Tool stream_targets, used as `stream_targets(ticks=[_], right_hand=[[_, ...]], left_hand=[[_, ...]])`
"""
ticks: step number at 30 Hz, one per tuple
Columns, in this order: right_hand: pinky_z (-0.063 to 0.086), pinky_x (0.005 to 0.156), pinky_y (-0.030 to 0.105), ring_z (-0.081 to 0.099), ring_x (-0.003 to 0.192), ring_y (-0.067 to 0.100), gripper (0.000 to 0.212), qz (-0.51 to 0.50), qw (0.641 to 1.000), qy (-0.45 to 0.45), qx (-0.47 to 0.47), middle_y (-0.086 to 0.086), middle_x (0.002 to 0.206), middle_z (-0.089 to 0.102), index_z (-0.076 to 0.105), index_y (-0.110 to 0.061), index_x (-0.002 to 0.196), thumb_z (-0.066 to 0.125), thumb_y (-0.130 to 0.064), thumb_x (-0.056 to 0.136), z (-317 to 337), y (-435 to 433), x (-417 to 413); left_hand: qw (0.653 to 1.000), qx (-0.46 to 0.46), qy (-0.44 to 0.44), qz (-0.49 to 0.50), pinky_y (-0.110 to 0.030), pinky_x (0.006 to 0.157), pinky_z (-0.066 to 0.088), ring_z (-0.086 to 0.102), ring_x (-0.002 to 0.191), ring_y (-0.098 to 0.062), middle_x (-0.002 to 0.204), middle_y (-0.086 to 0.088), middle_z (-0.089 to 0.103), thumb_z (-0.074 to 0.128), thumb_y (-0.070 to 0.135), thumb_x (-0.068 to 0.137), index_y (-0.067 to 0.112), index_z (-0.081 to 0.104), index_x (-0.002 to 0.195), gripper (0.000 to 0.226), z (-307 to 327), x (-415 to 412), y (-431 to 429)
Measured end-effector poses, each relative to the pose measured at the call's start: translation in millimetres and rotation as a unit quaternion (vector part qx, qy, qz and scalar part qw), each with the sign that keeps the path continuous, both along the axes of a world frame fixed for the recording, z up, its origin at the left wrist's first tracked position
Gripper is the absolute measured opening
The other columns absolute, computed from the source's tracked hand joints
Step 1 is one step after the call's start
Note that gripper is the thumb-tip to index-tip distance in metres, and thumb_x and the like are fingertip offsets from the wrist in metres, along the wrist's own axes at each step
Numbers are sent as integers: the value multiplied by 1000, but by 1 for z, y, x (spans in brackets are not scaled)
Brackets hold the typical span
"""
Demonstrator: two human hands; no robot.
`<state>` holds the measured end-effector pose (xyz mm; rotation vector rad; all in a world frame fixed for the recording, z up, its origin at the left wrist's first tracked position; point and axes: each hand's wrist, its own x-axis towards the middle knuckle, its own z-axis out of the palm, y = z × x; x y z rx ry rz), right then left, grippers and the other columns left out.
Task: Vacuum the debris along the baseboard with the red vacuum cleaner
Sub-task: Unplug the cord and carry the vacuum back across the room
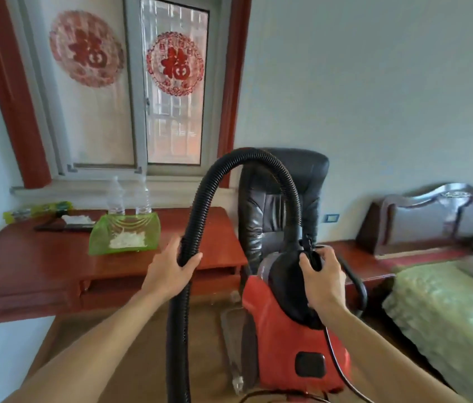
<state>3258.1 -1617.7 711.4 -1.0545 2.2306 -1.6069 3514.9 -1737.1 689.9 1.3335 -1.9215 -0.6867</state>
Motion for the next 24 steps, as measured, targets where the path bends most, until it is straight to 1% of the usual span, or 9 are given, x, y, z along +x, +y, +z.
stream_targets(ticks=[3, 7, 9, 12, 15, 17, 19, 21, 24], right_hand=[[58, 59, 56, 64, 68, 31, 13, -30, 1000, 0, -1, 3, 83, 63, 52, -27, 89, 62, -35, 94, 35, 28, -48], [60, 53, 48, 62, 70, 27, 16, -74, 997, 6, -1, 6, 90, 60, 51, -26, 95, 60, -38, 94, 69, 69, -120], [58, 48, 46, 62, 71, 27, 16, -97, 995, 10, -9, 5, 89, 59, 49, -27, 93, 60, -39, 94, 81, 93, -156], [58, 49, 51, 62, 71, 29, 18, -119, 992, 12, -29, 1, 87, 58, 45, -27, 87, 60, -37, 94, 97, 133, -210], [54, 44, 44, 59, 65, 29, 20, -147, 988, 14, -41, 4, 84, 57, 46, -20, 92, 60, -33, 95, 110, 178, -260], [51, 41, 40, 55, 55, 28, 20, -172, 984, 24, -49, 5, 81, 57, 46, -18, 94, 60, -32, 95, 117, 210, -293], [45, 35, 32, 53, 49, 28, 20, -198, 978, 27, -53, 6, 80, 58, 47, -18, 97, 61, -33, 95, 125, 245, -323], [41, 32, 28, 54, 46, 28, 22, -233, 970, 37, -51, 8, 78, 60, 48, -16, 96, 62, -33, 94, 132, 281, -350], [51, 41, 38, 58, 54, 31, 22, -283, 956, 55, -50, 7, 77, 58, 47, -16, 90, 62, -32, 93, 142, 332, -387]], left_hand=[[999, -15, -13, -27, -41, 82, 55, 68, 87, -21, 94, 9, 66, 60, 49, 91, 27, 47, 115, 35, 35, -51, 7], [998, -29, -1, -64, -31, 76, 45, 59, 80, -15, 89, 12, 61, 61, 43, 93, 27, 48, 121, 35, 71, -128, 29], [996, -32, 4, -80, -31, 78, 43, 61, 88, -19, 98, 7, 62, 61, 43, 93, 23, 48, 131, 45, 84, -170, 46], [994, -31, 1, -109, -36, 88, 50, 65, 103, -27, 111, -1, 67, 61, 48, 92, 23, 44, 139, 56, 98, -234, 76], [989, -38, 12, -145, -41, 97, 49, 63, 110, -29, 119, -5, 66, 61, 45, 92, 22, 43, 140, 57, 109, -298, 113], [986, -41, 24, -160, -41, 99, 45, 60, 114, -31, 116, -4, 65, 63, 41, 92, 20, 44, 140, 55, 115, -339, 138], [983, -48, 23, -176, -42, 95, 48, 61, 107, -31, 103, -1, 63, 64, 44, 91, 24, 45, 135, 52, 121, -380, 161], [978, -55, 21, -199, -39, 84, 47, 60, 96, -28, 97, 1, 61, 63, 45, 90, 25, 47, 127, 45, 128, -422, 183], [966, -78, 40, -245, -37, 77, 49, 62, 86, -28, 91, -2, 63, 63, 43, 91, 23, 48, 118, 37, 140, -482, 219]])
